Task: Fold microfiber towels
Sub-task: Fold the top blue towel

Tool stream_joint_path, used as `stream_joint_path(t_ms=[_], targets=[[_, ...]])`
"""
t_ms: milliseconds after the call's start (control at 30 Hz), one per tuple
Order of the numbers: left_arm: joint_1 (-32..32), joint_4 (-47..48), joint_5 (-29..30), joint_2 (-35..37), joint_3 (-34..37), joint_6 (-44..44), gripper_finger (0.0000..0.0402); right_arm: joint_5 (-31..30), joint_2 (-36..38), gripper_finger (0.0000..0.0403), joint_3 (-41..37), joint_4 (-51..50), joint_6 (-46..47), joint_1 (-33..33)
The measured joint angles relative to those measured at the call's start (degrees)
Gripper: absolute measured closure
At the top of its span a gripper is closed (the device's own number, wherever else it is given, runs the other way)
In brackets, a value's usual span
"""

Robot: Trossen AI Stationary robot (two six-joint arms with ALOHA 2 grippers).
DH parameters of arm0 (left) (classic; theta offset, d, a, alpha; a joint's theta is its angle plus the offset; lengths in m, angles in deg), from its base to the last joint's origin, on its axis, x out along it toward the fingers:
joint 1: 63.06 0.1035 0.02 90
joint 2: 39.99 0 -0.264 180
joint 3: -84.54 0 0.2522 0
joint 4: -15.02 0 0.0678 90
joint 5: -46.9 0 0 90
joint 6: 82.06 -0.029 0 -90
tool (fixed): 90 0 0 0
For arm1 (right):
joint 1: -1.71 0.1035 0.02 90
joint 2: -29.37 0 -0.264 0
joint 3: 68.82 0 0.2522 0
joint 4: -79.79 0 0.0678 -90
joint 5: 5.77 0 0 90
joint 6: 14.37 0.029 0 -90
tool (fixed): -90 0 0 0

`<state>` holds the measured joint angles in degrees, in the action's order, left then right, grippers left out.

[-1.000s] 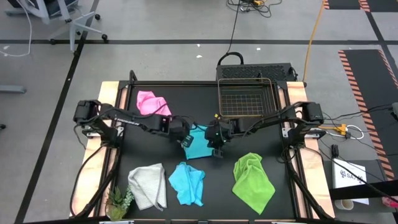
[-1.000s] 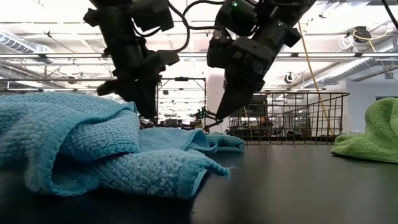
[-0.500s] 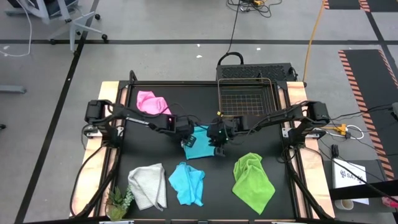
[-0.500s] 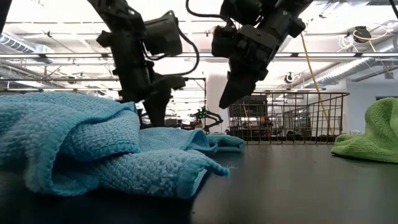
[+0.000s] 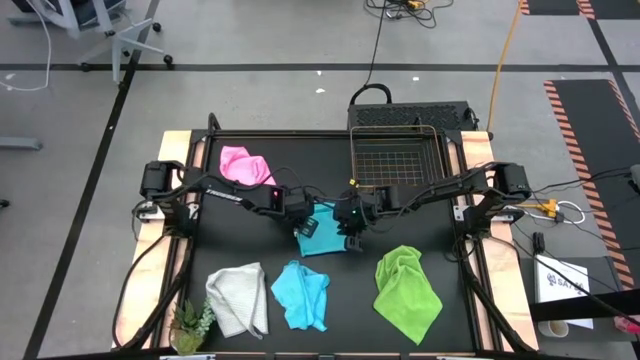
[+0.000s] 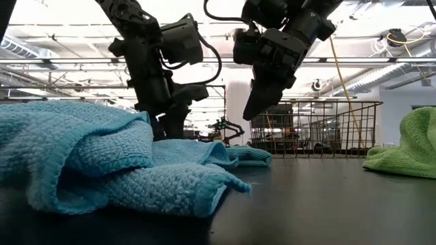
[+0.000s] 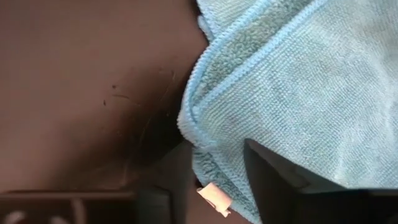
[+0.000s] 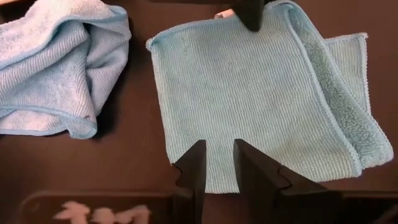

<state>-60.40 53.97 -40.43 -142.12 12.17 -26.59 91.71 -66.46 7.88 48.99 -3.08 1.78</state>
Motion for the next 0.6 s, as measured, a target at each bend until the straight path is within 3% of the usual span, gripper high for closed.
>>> stream_joint_path(t_ms=[233, 600], targets=[[0.0, -0.4, 2.8, 0.0, 0.0, -1.9, 0.0391, 0.0, 0.0, 0.0328, 0.0, 0.0, 0.0, 0.0], [0.0, -2.2, 5.3, 4.9, 0.0, -1.8, 0.0398, 0.0, 0.0, 0.0328, 0.0, -0.4, 0.0, 0.0]])
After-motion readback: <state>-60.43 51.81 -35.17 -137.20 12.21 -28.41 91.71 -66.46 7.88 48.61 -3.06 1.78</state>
